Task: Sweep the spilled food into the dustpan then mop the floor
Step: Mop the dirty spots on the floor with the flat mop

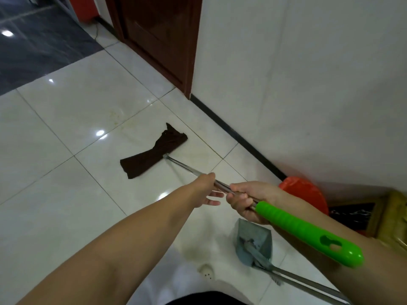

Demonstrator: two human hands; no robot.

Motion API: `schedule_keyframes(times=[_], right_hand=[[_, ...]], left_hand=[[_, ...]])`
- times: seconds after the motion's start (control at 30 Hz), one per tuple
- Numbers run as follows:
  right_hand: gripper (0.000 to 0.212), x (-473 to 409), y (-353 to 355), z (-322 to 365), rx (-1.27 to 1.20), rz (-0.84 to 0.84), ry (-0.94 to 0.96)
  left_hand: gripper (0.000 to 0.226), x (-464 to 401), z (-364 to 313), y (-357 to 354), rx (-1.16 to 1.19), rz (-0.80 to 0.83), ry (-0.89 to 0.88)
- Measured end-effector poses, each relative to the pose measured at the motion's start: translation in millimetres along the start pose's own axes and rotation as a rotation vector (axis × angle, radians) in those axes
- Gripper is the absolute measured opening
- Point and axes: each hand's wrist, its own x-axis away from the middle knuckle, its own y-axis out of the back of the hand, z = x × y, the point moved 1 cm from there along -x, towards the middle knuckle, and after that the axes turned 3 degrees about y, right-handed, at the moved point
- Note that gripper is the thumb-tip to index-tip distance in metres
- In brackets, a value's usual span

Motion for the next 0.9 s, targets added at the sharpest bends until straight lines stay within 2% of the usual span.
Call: schedule_keyframes(times=[0.27,0.33,0.43,0.5,0.7,0.9], right_hand=[[0.037,62,63,-32,-0.009,-0.04,0.021],[0.041,70,69,-29,0.01,-0.045,0.002],[0.04,70,76,-18,0.101,-0.047,-0.041],[0.04,64,79,-9,0.146,-0.034,-0.068],[0.021,36,64,17,0.165,-0.022,-0.061],[0.012,-5,6,64,0.25,-0.05,-0.017]], left_hand=[[0.043,6,42,-85,0.163,0.197,0.087],[0.035,2,42,-92,0.328,0.245,0.114],[0.018,-3,33,-93,0.667,0.229,0.143],[0.021,-6,23,-92,0.761,0.209,0.149],[0.027,-18,-5,-68,0.75,0.18,0.141],[0.028,-40,-56,-5,0.757,0.141,0.105]])
